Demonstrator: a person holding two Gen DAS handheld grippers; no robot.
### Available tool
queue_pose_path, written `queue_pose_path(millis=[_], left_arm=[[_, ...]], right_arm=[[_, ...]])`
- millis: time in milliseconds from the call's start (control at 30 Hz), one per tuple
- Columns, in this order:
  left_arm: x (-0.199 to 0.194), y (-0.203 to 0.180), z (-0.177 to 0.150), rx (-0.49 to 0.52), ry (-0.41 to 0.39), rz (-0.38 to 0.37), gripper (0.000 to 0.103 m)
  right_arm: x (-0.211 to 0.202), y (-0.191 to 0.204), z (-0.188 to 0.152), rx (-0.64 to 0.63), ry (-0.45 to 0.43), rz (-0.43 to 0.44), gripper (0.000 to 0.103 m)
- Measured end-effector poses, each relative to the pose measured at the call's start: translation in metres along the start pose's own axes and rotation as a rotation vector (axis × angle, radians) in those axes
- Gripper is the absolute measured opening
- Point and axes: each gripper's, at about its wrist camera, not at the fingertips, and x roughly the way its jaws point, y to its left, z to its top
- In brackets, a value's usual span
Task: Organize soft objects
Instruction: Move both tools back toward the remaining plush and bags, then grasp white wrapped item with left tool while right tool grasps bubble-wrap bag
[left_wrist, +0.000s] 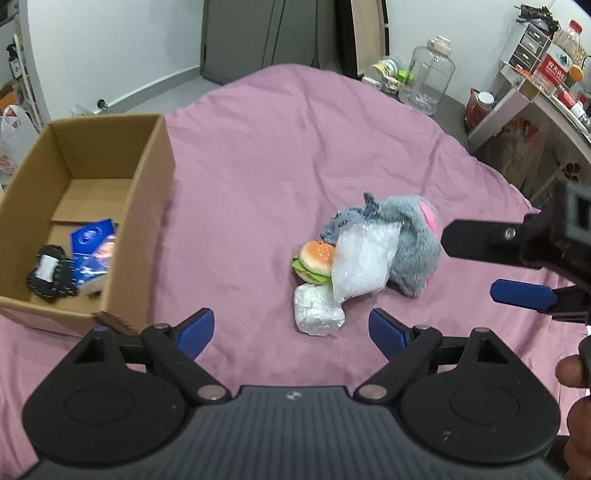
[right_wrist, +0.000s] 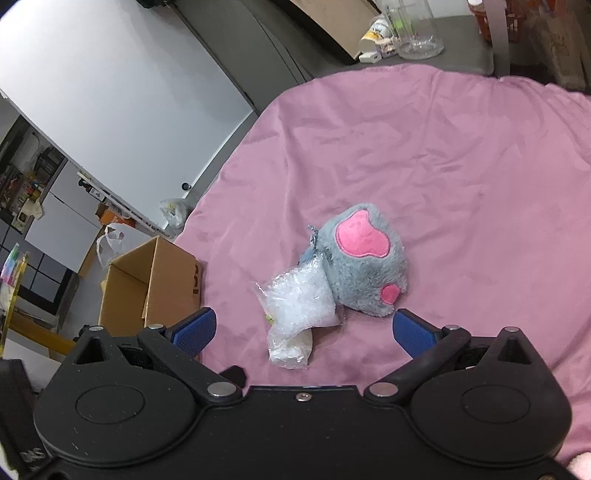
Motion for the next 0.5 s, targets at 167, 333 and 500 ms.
queue_pose_path(millis=[167, 333, 500], left_arm=[[0.023, -0.005, -0.001, 0.005, 0.029, -0.023, 0.089], [0.045, -0.004, -0.003, -0.022, 0.058, -0.060, 0.087], [0.063, -0.003, -0.004, -0.034, 0.063, -0.065, 0.082]], right_arm=[[0.012, -0.003, 0.001, 0.007, 0.002, -0.026, 0.103], [0.028, -0.003, 0.003, 0.006, 0.027, -0.019, 0.091], [0.042, -0.008, 0.006, 0.031, 0.059, -0.016, 0.080]])
